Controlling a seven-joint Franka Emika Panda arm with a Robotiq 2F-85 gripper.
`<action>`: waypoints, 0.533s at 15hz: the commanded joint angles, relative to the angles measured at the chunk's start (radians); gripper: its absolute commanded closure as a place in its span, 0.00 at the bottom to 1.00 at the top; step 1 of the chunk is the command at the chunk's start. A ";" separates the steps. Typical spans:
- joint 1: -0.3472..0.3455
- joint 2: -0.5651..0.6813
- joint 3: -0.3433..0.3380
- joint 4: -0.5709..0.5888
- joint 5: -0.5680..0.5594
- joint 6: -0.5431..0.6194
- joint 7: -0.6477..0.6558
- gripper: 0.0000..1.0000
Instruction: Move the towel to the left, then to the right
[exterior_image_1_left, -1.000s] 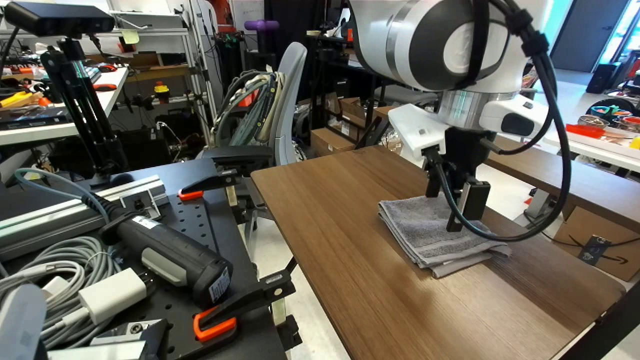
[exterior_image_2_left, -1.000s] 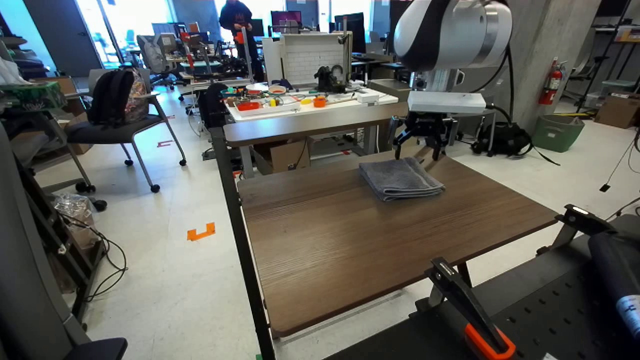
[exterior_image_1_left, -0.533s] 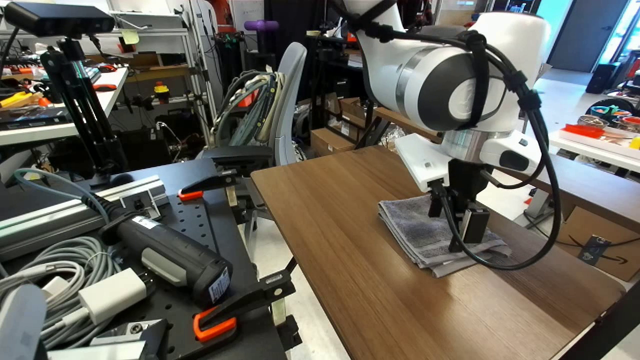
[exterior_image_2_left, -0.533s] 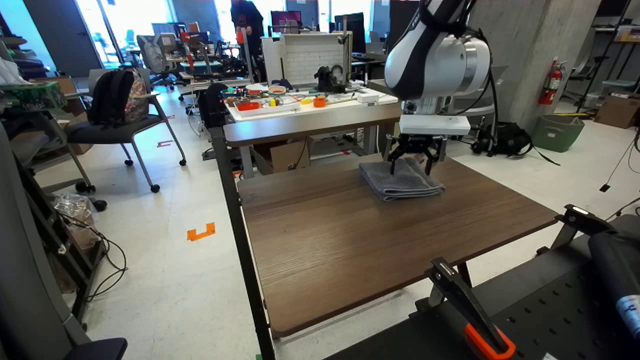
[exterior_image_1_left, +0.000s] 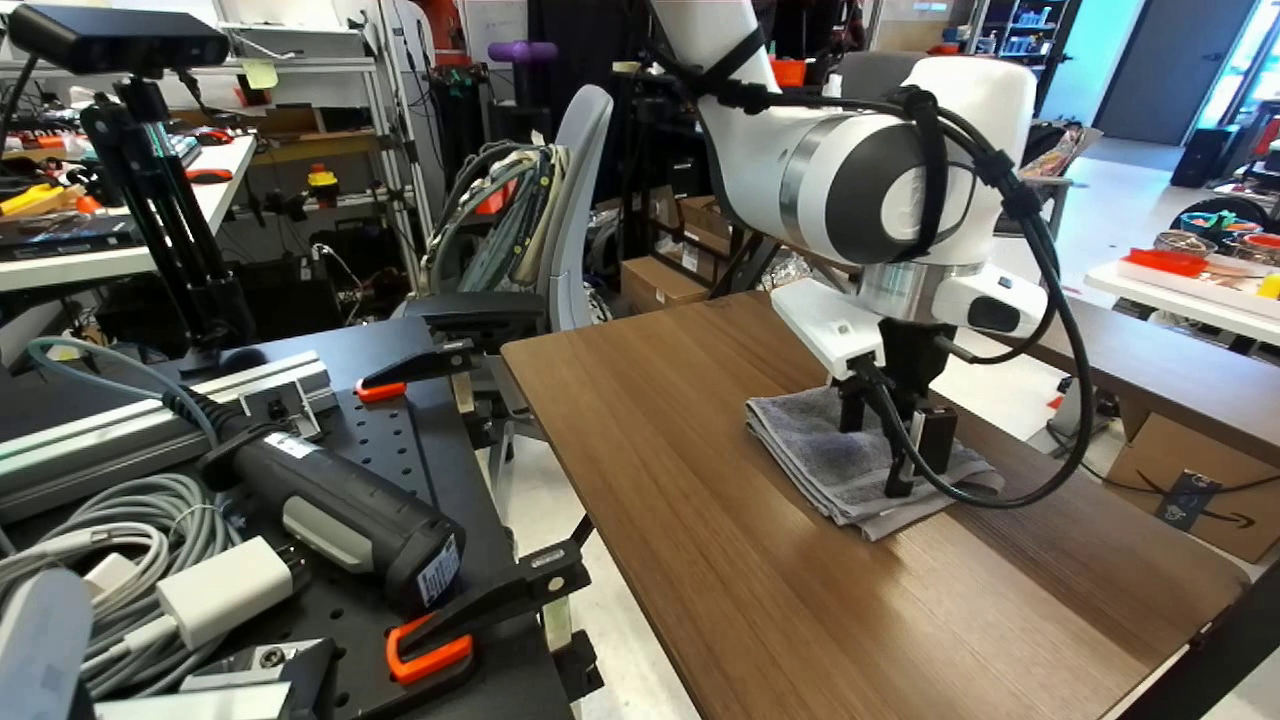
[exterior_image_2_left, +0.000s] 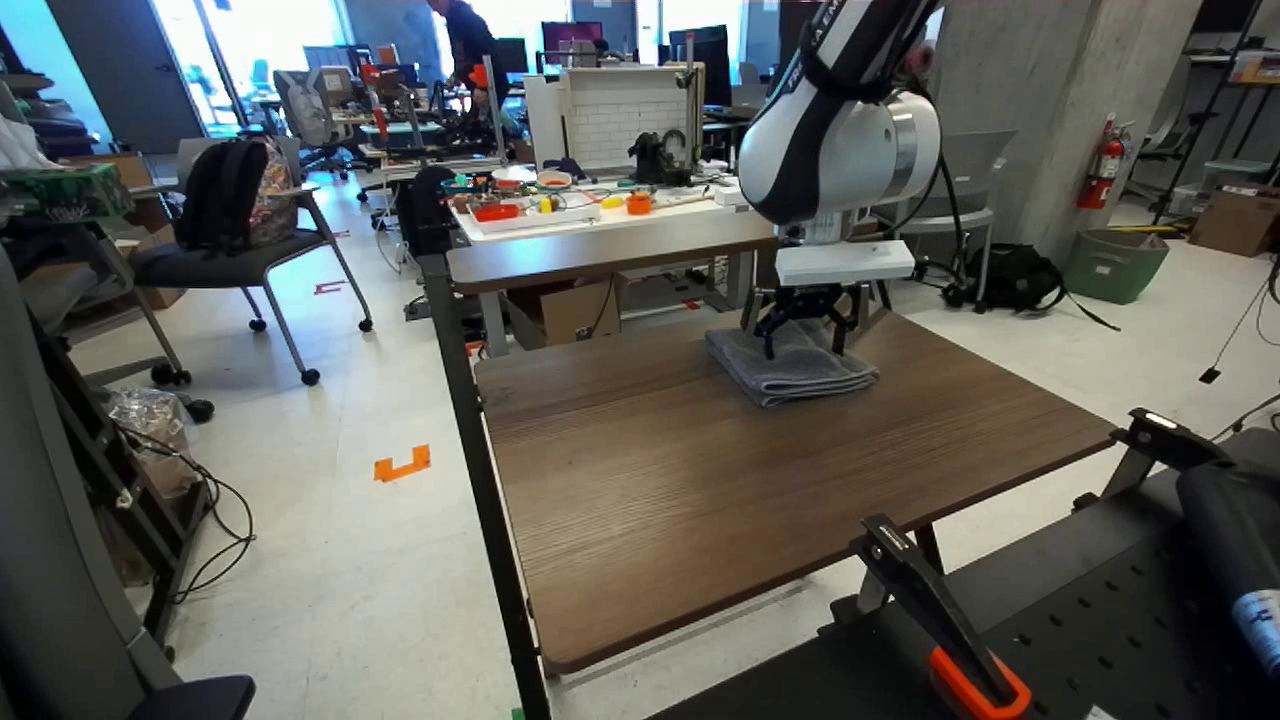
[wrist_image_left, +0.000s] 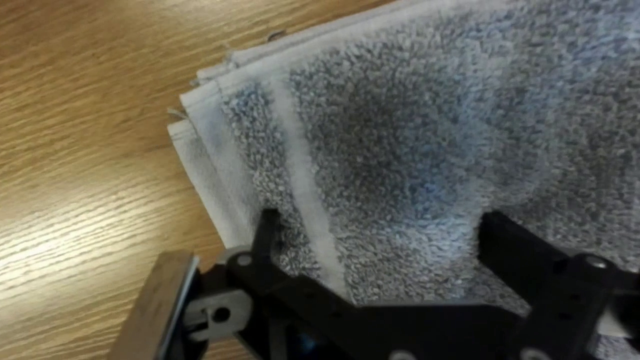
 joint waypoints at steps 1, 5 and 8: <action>0.073 0.036 -0.030 0.012 -0.048 -0.008 0.002 0.00; 0.138 0.034 -0.035 -0.017 -0.091 0.006 0.004 0.00; 0.184 0.026 -0.029 -0.044 -0.110 0.016 0.004 0.00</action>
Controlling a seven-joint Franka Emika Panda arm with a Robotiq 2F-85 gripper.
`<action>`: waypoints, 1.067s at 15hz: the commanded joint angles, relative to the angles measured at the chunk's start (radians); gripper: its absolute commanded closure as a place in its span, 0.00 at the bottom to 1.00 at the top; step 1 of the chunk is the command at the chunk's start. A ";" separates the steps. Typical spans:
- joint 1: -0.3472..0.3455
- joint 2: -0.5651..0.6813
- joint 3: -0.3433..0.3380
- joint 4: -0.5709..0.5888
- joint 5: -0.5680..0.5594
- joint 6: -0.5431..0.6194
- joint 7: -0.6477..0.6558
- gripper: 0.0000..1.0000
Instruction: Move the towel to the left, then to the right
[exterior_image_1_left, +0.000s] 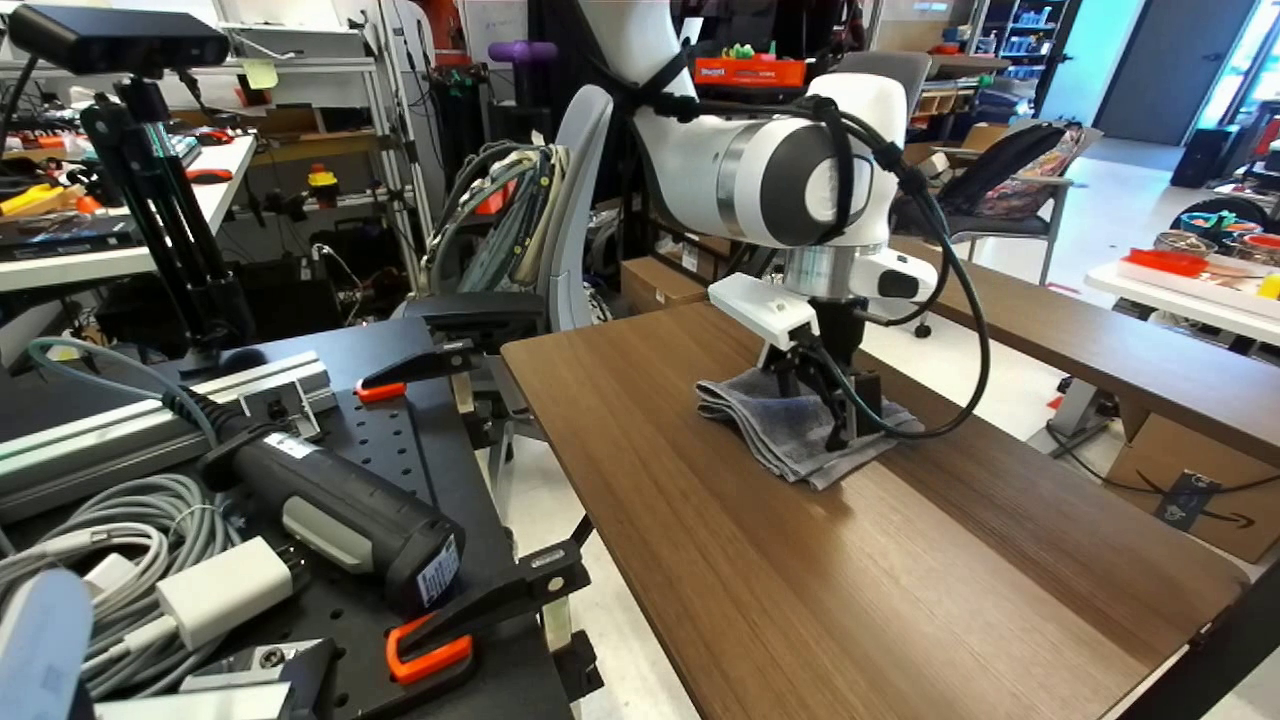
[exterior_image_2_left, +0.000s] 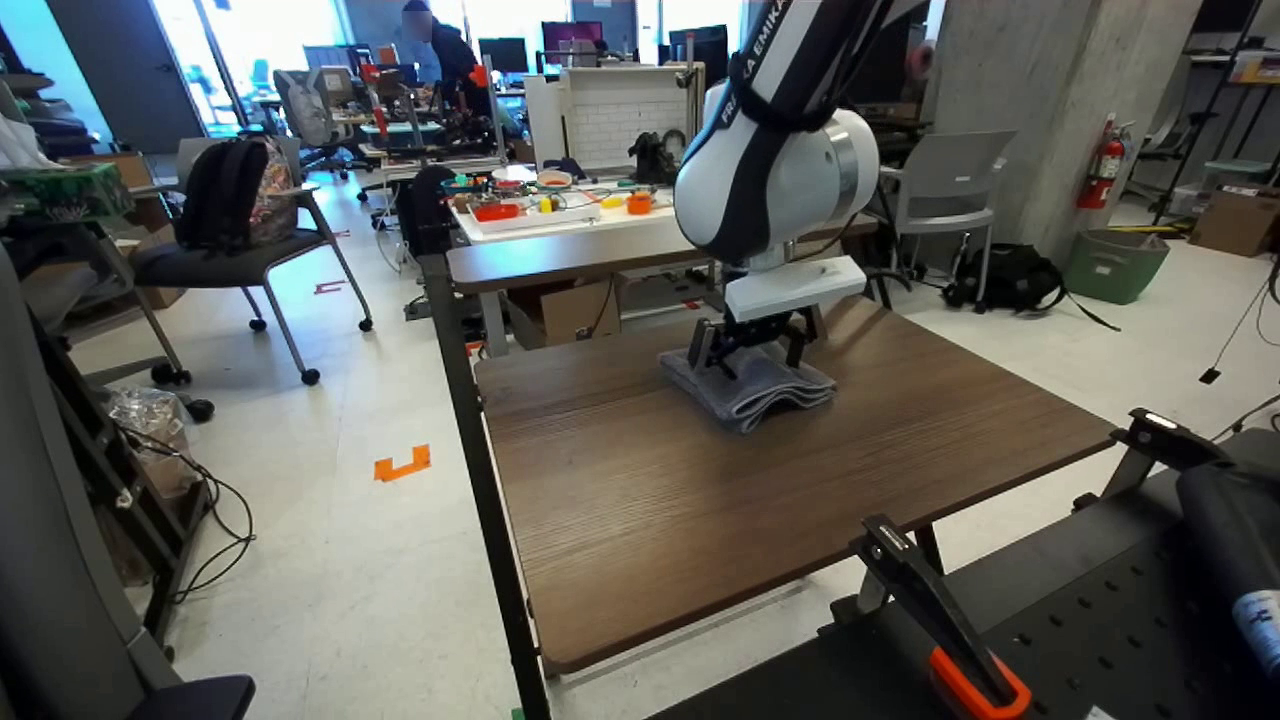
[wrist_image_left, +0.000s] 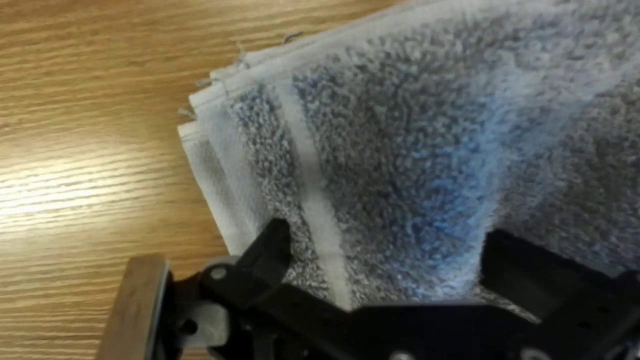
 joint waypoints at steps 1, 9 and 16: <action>0.061 0.015 -0.004 -0.028 -0.035 0.021 0.007 0.00; 0.135 -0.039 -0.001 -0.085 -0.049 0.033 0.019 0.00; 0.190 -0.311 0.010 -0.363 -0.062 0.050 0.026 0.00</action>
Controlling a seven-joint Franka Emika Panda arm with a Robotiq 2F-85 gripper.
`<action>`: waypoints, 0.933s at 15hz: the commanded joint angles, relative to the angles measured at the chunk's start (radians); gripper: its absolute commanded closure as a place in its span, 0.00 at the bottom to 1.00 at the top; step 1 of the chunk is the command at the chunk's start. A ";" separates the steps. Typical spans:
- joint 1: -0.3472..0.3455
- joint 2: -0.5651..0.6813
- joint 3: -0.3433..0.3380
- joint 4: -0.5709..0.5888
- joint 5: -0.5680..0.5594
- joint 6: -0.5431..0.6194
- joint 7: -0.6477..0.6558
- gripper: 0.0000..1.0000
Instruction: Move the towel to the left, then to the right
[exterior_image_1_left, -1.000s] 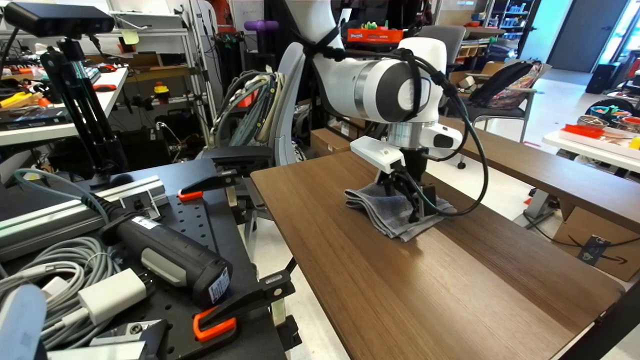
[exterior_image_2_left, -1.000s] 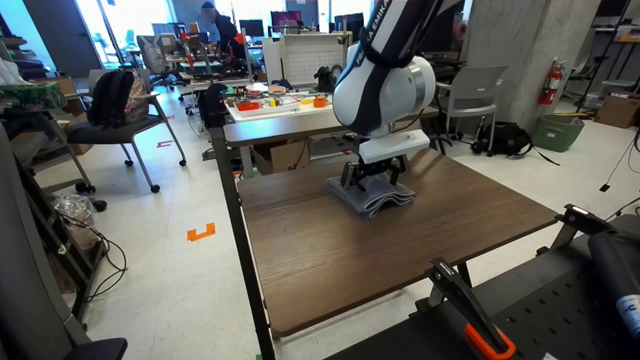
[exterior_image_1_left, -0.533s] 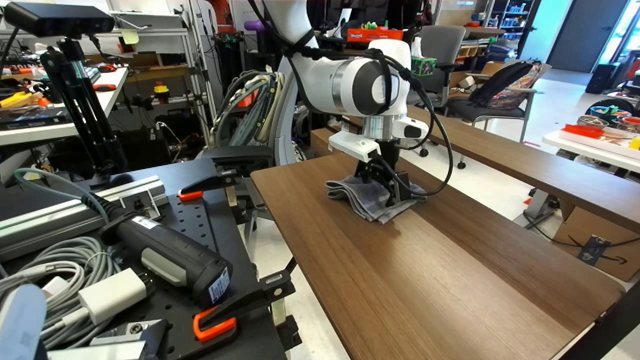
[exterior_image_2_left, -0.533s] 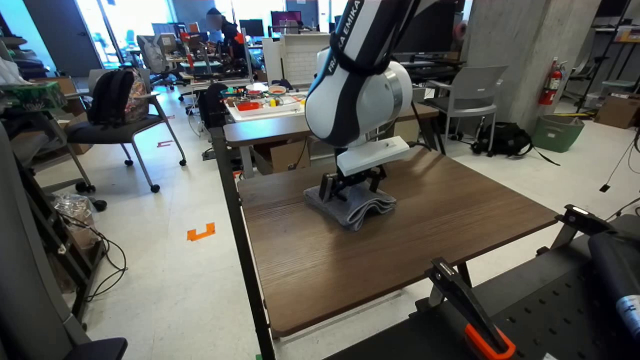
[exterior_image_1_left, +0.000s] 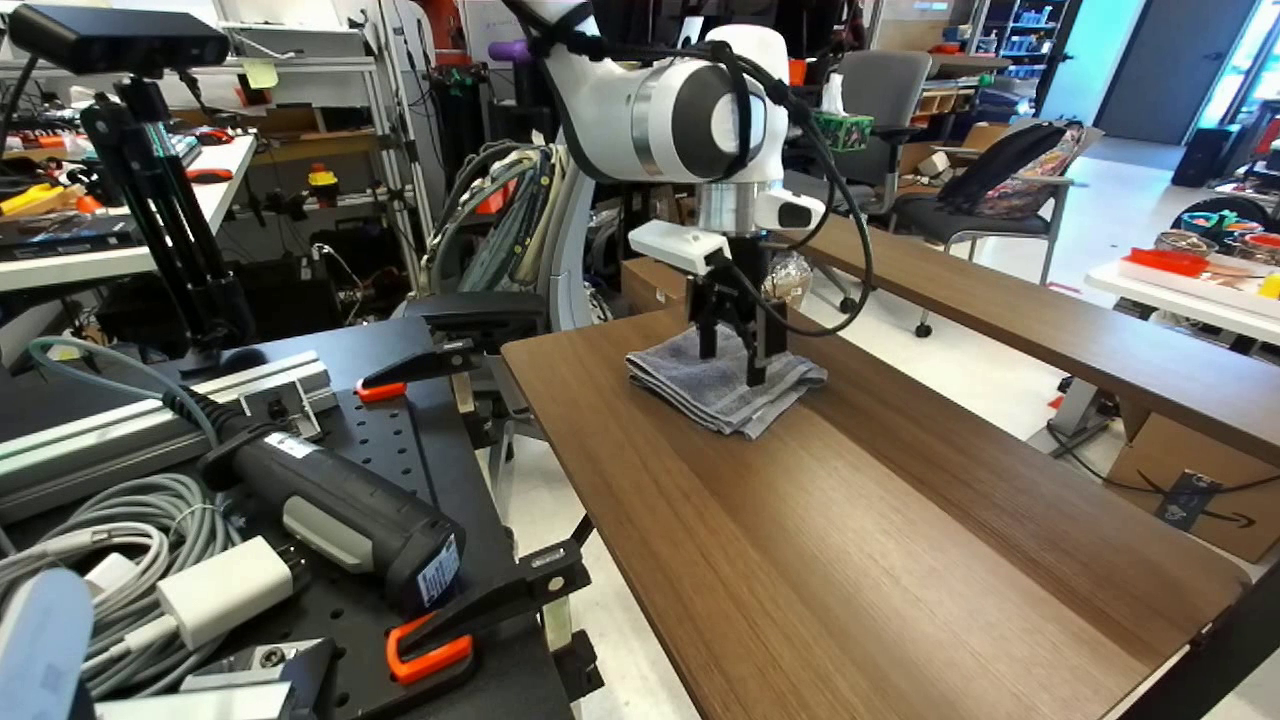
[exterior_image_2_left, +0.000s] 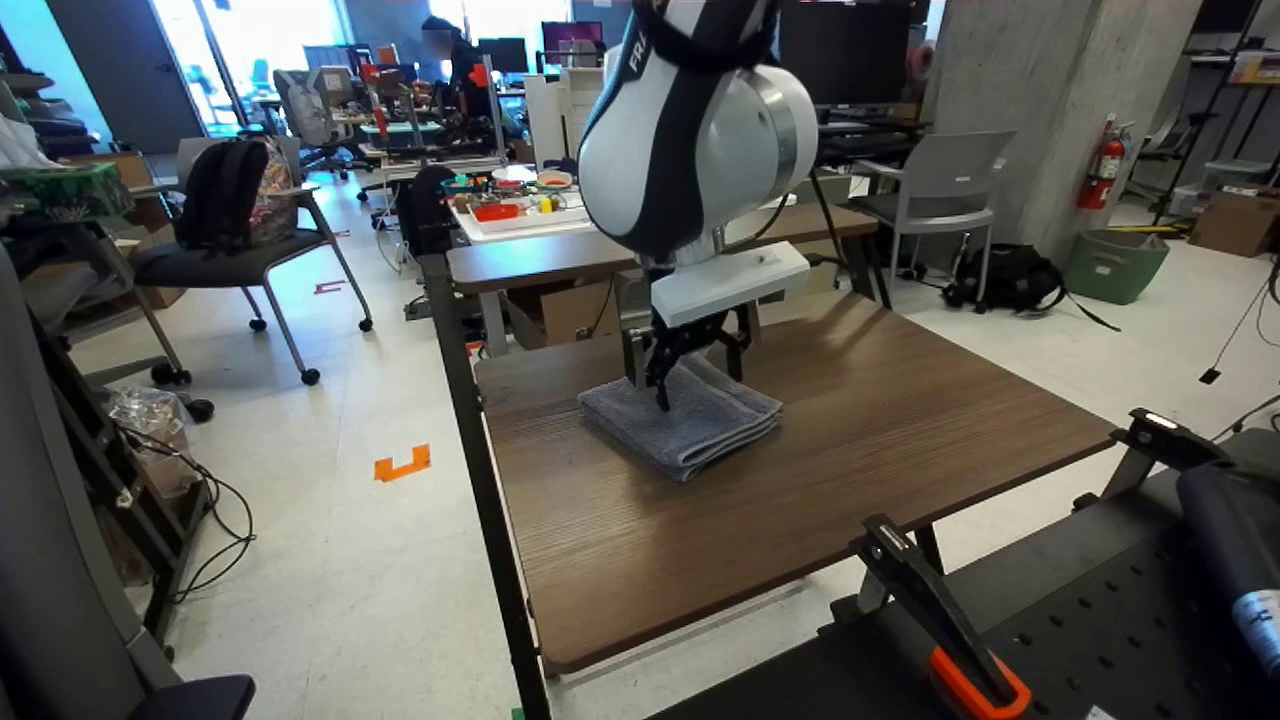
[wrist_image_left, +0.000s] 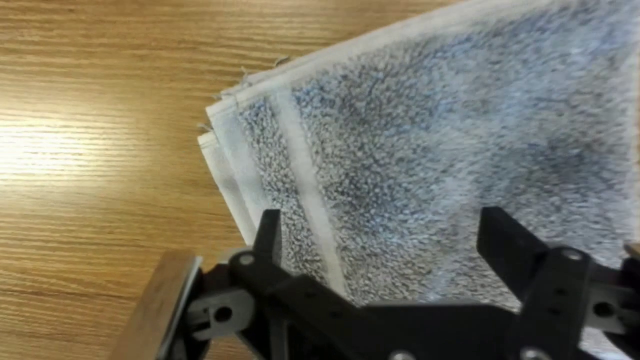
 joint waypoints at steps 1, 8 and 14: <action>0.017 -0.210 0.020 -0.237 -0.028 0.053 0.005 0.00; -0.110 -0.322 0.161 -0.308 0.075 0.050 -0.111 0.00; -0.198 -0.254 0.217 -0.249 0.179 0.044 -0.186 0.00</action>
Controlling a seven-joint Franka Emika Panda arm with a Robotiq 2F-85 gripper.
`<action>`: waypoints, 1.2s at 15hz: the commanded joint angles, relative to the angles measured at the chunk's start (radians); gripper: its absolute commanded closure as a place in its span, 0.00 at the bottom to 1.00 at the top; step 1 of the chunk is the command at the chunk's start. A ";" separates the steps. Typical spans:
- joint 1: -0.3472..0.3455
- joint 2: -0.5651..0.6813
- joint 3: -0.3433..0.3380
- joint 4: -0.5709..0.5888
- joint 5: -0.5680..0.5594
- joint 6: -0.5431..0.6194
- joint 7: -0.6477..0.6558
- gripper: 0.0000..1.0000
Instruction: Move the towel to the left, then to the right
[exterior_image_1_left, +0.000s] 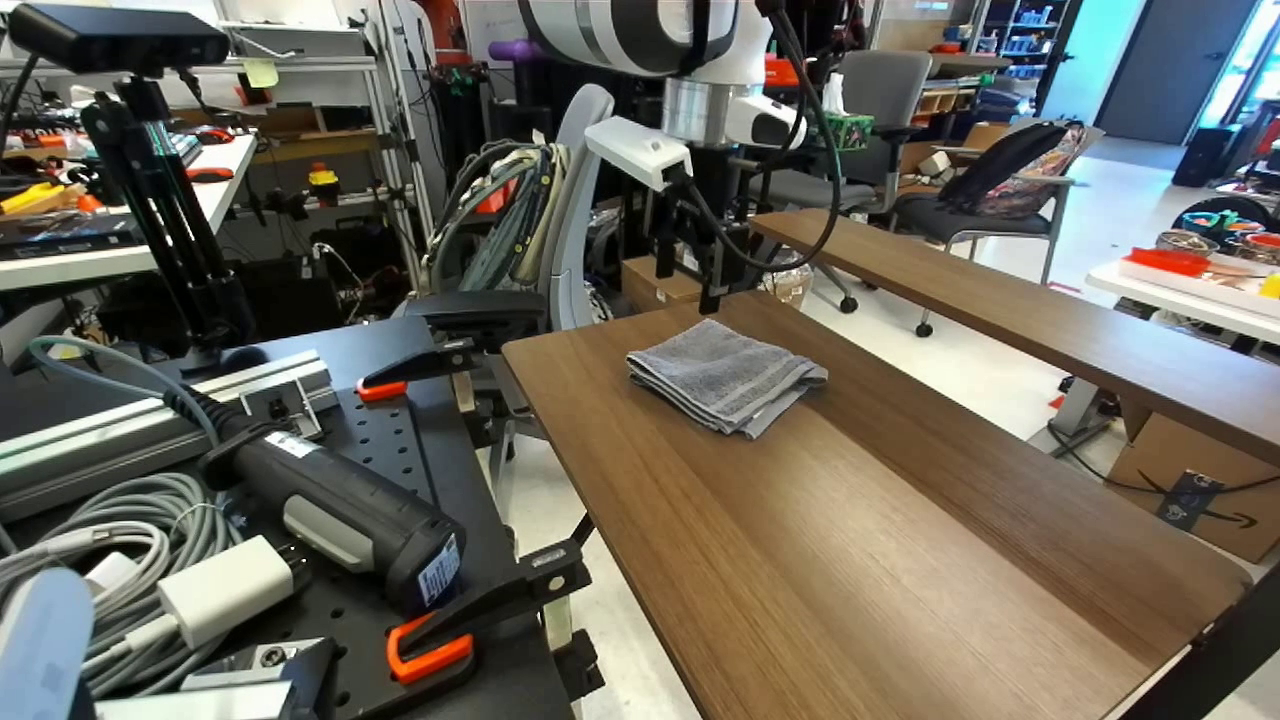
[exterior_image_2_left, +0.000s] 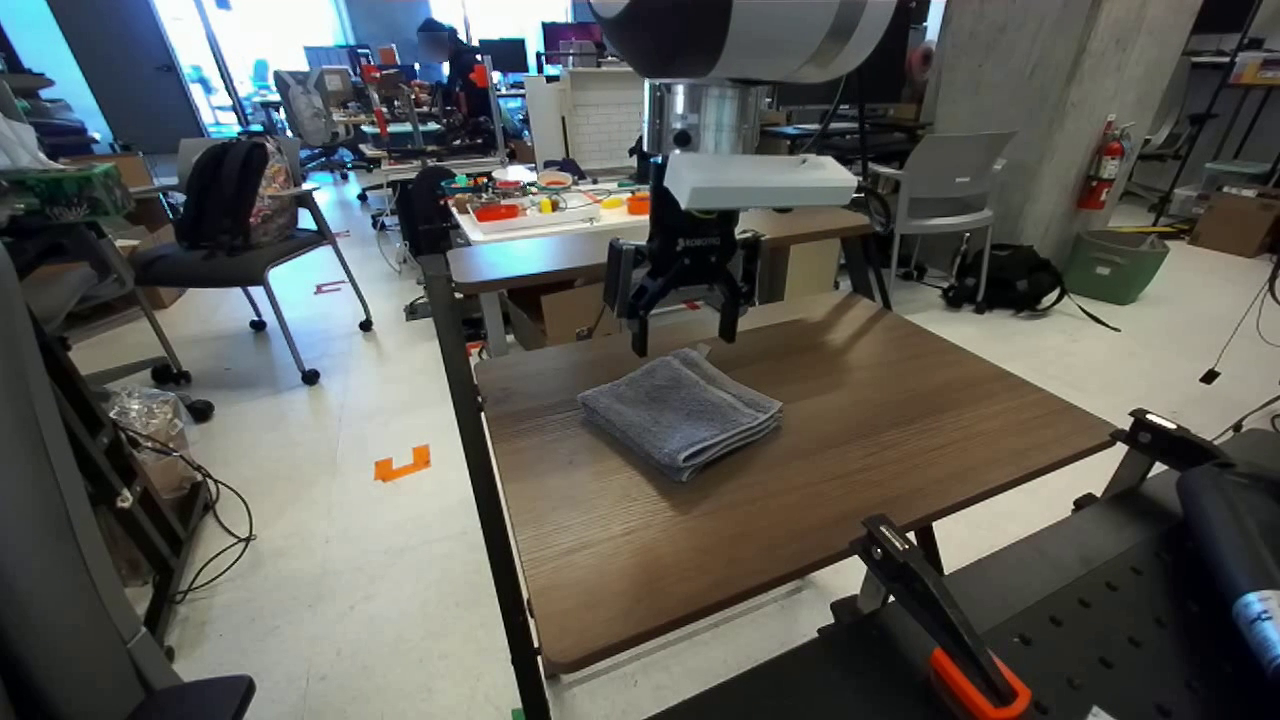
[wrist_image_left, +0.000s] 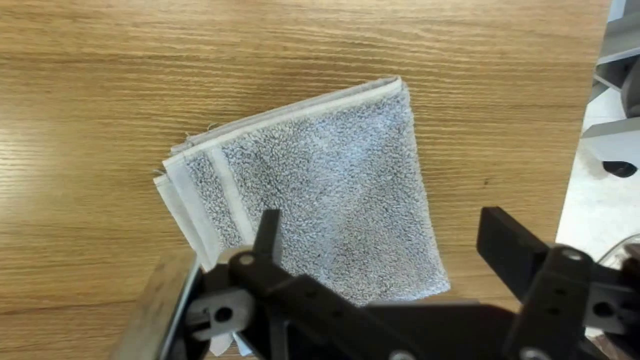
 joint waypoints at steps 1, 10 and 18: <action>-0.035 0.058 0.012 0.044 0.031 0.018 -0.026 0.00; -0.007 0.266 -0.065 0.211 -0.011 0.044 0.023 0.00; -0.005 0.372 -0.113 0.332 -0.037 0.017 0.030 0.00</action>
